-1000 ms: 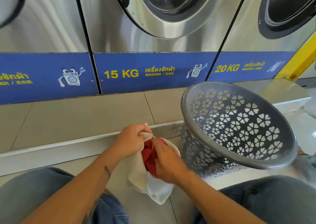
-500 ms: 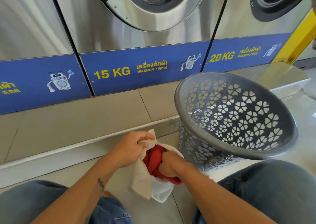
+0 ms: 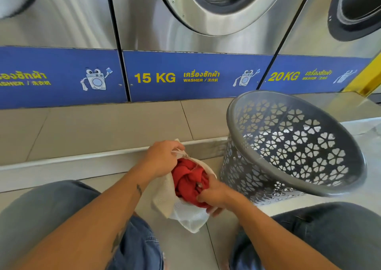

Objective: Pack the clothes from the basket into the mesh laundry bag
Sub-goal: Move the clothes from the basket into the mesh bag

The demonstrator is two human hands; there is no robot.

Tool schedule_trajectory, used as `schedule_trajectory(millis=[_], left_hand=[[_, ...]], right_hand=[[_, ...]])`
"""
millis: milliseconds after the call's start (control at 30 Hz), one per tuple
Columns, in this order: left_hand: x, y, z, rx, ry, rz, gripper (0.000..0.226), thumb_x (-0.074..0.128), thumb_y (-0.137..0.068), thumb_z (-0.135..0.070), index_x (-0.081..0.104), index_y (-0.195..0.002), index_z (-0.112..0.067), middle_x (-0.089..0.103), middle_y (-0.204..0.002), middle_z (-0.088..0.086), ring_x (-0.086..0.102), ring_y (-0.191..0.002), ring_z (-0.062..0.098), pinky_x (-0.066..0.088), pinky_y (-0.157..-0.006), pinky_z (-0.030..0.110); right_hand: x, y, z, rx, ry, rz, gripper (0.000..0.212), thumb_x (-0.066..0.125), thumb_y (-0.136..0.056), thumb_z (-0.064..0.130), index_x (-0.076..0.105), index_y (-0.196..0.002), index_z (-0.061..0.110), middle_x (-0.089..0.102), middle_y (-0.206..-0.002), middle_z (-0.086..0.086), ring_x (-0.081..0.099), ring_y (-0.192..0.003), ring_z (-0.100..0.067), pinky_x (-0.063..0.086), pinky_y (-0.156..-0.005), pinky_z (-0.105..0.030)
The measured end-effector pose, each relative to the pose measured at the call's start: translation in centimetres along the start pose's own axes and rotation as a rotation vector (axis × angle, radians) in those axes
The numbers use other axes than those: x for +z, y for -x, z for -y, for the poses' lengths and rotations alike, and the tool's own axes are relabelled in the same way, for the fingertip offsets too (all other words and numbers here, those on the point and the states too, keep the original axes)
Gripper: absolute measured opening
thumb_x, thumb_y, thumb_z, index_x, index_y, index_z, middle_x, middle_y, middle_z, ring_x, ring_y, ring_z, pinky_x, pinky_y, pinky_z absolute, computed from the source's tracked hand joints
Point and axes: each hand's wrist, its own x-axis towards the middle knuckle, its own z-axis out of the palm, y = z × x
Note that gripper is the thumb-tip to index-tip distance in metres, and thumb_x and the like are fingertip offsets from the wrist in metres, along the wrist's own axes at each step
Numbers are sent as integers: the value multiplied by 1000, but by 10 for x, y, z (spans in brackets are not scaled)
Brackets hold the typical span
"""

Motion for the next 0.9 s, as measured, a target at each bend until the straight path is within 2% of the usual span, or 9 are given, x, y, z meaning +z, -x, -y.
schedule_trajectory(millis=[100,200,300,400,467,533,633,733,900], left_hand=[[0,3,1,20,-21,38,41,48,-92,-12,67,-117,-38,62,-132,0,57,-116,22,43,-92,28],[-1,5,1,32,-28,46,42,48,-92,-12,67,-118,-40,62,-132,-1,57,-117,22,45,-96,31],[1,6,1,47,-35,30,44,49,-92,-10,67,-117,-41,63,-130,-1,58,-115,22,48,-98,34],[1,4,3,43,-37,10,44,48,-92,-8,69,-114,-40,64,-128,-1,57,-117,22,48,-101,38],[1,3,2,42,-6,4,44,48,-92,-6,70,-115,-36,63,-131,0,55,-121,22,45,-104,36],[5,3,-3,51,4,7,44,47,-93,-4,71,-117,-31,62,-133,0,54,-124,22,43,-105,31],[9,3,-10,61,-34,-2,43,48,-94,-5,71,-118,-32,62,-132,2,54,-121,25,45,-101,33],[7,1,-11,37,-33,-38,42,49,-93,-4,71,-118,-31,63,-131,4,56,-118,27,47,-99,34],[1,2,-9,6,-25,-60,33,55,-93,-10,72,-115,-29,65,-127,5,57,-114,28,46,-95,34]], right_hand=[[10,-3,2,-157,39,-212,75,60,-73,21,35,-143,27,62,-110,-2,66,-92,-24,62,-78,-42],[21,7,14,-411,148,-369,47,55,-79,17,56,-126,21,61,-100,5,59,-91,-20,53,-81,-35],[29,10,19,-573,112,-342,52,51,-79,19,59,-130,19,66,-119,0,60,-104,-22,53,-92,-38],[35,-9,1,-480,314,-202,79,49,-80,14,29,-156,27,57,-142,-7,52,-128,-34,45,-107,-48],[35,-17,-15,-265,527,-92,94,48,-81,18,1,-162,31,49,-150,-3,39,-142,-32,24,-118,-57],[35,-17,-25,-138,739,-74,100,51,-83,24,-12,-160,30,49,-150,0,31,-147,-28,9,-118,-62],[26,-16,-19,-123,910,-137,91,52,-85,31,1,-161,30,57,-140,-4,38,-139,-31,13,-115,-60],[12,-11,-10,-179,811,-195,69,52,-83,27,31,-148,30,66,-122,-4,54,-123,-34,17,-113,-60],[-10,4,-2,-240,535,-147,70,55,-84,19,28,-148,28,65,-122,-7,58,-118,-35,27,-113,-56]])
